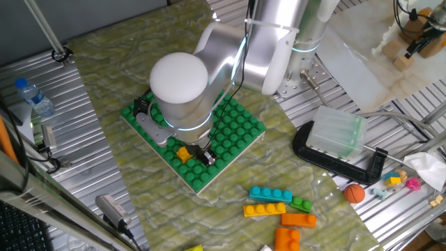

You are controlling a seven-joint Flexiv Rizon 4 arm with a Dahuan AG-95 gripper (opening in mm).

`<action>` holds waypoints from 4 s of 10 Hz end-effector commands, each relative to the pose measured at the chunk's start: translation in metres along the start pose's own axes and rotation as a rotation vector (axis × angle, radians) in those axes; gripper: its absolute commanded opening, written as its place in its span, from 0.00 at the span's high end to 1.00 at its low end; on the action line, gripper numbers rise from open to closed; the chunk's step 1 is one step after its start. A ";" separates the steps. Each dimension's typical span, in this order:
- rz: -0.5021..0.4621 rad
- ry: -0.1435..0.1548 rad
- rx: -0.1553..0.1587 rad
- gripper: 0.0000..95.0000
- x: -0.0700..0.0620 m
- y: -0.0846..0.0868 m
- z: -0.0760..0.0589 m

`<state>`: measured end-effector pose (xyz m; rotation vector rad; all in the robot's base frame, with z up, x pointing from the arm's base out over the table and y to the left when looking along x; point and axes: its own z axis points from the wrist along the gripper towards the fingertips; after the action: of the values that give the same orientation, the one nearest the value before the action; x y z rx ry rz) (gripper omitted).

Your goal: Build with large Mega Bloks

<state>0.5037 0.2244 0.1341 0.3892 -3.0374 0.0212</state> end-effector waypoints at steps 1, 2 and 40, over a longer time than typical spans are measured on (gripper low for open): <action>-0.014 0.002 -0.001 1.00 0.001 0.000 -0.001; -0.034 0.007 -0.003 1.00 0.001 0.000 0.000; -0.056 0.019 0.010 1.00 0.012 0.003 0.020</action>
<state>0.4899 0.2242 0.1147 0.4714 -3.0073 0.0361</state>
